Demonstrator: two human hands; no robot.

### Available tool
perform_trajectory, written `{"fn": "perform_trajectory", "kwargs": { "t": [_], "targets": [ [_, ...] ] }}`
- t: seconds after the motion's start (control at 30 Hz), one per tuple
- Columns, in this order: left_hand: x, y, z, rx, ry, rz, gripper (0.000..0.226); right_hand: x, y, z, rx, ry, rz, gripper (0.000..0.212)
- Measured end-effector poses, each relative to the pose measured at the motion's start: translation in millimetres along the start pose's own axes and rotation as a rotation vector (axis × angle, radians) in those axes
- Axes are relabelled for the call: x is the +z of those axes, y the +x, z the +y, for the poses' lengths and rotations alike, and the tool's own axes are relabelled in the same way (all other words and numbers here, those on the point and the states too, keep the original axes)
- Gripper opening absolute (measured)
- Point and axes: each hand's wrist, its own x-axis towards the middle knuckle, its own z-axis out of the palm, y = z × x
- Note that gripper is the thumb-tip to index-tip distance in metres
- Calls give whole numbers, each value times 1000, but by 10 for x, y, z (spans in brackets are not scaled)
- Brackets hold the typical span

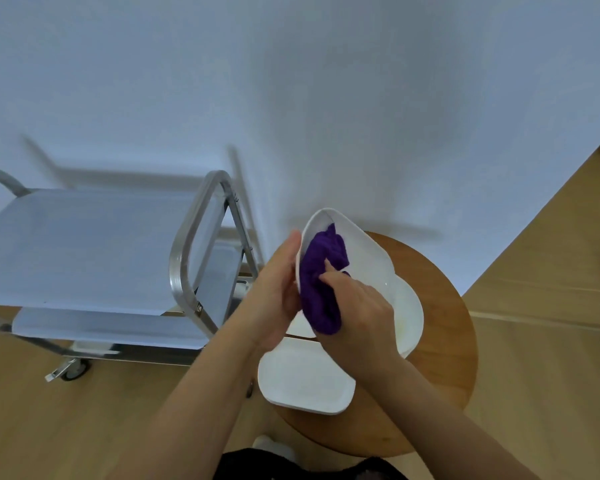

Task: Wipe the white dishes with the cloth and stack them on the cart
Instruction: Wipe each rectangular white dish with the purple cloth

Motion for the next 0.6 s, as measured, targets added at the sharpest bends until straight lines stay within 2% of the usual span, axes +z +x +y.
{"fn": "perform_trajectory", "kwargs": {
  "t": [0.07, 0.13, 0.2, 0.23, 0.27, 0.3, 0.33, 0.4, 0.47, 0.53, 0.6],
  "targets": [
    [-126, -10, 91, 6, 70, -82, 83, -64, 51, 13, 148, 163, 36, 54],
    [-235, -4, 117, 6, 27, -56, 73, -175, 128, -27, 488, 445, 68, 56],
    [-324, 47, 0, 39, 64, 175, 55, -241, 188, 6, 911, 829, 134, 58],
    [-390, 64, -122, 29, 164, 345, 50, -251, 189, 73, 1028, 1036, 179, 58],
    [-427, 31, -224, -55, 207, 452, 55, -258, 186, 141, 1087, 1207, 227, 58],
    [-442, -27, -344, -181, 121, 434, 66, -263, 194, 195, 1122, 1334, 277, 59],
    [-461, -76, -488, -289, -89, 309, 75, -259, 199, 235, 1153, 1419, 325, 61],
    [-451, -150, -732, -332, -564, -23, 77, -226, 191, 279, 1207, 1472, 383, 61],
    [-364, -207, -762, -203, -868, -165, 76, -167, 155, 304, 1237, 1469, 414, 59],
    [-287, -147, -680, -84, -889, -97, 82, -131, 117, 330, 1279, 1438, 429, 56],
    [-301, -84, -559, -78, -828, 52, 80, -132, 77, 347, 1316, 1330, 333, 47]
  ]
}}
